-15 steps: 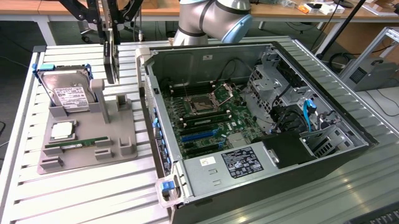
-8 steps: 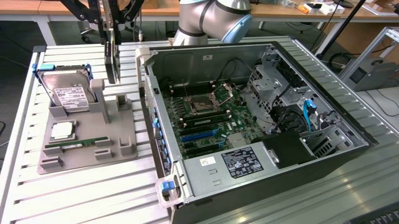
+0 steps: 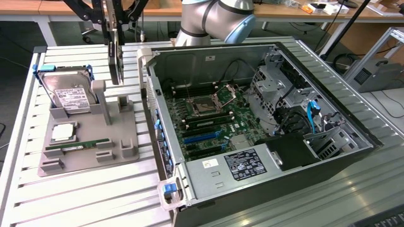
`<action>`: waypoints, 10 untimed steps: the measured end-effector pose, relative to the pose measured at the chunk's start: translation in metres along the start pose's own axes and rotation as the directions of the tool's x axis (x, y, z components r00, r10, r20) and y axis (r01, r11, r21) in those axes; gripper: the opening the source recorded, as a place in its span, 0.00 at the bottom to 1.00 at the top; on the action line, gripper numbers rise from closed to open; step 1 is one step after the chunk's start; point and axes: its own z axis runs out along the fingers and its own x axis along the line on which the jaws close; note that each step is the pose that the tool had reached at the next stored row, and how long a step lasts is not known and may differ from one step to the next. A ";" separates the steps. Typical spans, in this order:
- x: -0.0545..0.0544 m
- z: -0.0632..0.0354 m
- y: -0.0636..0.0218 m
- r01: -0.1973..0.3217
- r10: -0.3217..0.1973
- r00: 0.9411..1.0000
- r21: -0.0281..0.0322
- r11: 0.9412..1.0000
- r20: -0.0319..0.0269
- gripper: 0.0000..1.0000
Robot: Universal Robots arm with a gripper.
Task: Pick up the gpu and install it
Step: 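Pick up the gpu and move the gpu toward the slot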
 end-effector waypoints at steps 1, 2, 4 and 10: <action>0.000 0.0000 0.0000 0.000 0.000 1.000 0.000 1.000 0.000 0.27; -0.001 0.0000 0.0000 0.000 0.000 1.000 0.000 1.000 0.000 0.27; -0.003 0.0000 0.0002 0.000 0.000 1.000 0.001 1.000 0.000 0.27; -0.005 0.0001 0.0004 0.000 0.000 1.000 0.001 1.000 0.000 0.27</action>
